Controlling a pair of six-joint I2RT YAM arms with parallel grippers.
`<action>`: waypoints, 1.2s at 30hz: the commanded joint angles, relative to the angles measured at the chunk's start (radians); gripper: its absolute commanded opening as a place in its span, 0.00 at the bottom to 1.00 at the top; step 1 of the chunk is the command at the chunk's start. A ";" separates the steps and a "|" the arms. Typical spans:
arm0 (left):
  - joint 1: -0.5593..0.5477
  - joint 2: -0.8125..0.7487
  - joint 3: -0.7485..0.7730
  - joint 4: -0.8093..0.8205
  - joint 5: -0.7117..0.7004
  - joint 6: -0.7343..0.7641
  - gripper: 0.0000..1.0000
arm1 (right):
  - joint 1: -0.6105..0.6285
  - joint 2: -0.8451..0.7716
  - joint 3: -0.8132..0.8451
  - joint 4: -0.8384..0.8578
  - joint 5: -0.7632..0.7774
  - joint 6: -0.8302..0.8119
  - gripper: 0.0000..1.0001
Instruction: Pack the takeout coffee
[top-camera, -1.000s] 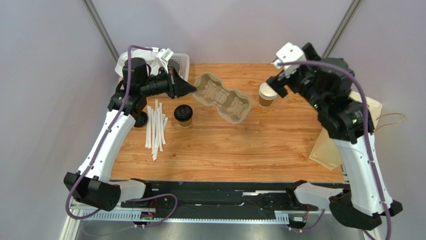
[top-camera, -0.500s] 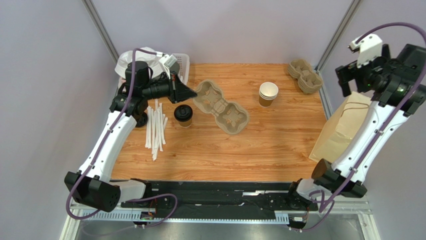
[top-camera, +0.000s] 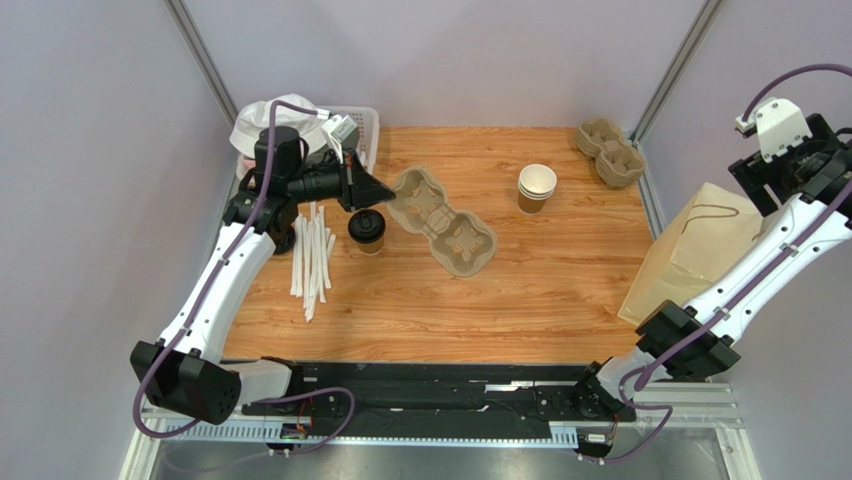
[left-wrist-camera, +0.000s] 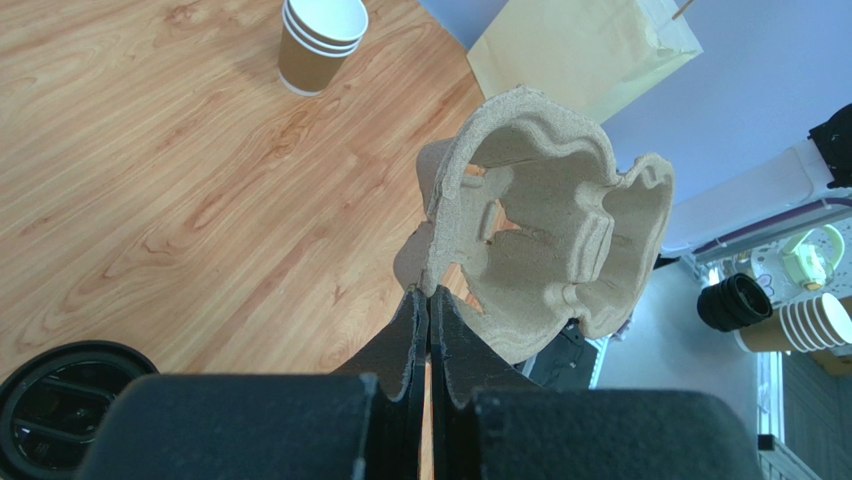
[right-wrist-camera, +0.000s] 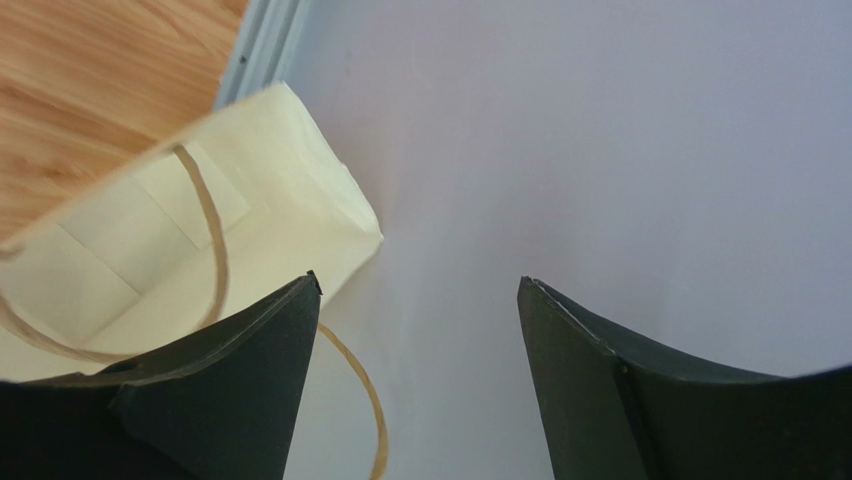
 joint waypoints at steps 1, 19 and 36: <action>0.000 -0.020 -0.008 0.059 0.029 -0.009 0.00 | -0.041 0.004 -0.059 -0.316 0.019 -0.182 0.74; -0.027 0.067 0.050 0.096 0.043 -0.032 0.00 | 0.047 0.185 -0.126 -0.261 0.070 -0.268 0.64; 0.002 0.062 0.029 0.072 0.018 -0.062 0.00 | 0.189 -0.003 -0.351 -0.318 0.018 -0.151 0.00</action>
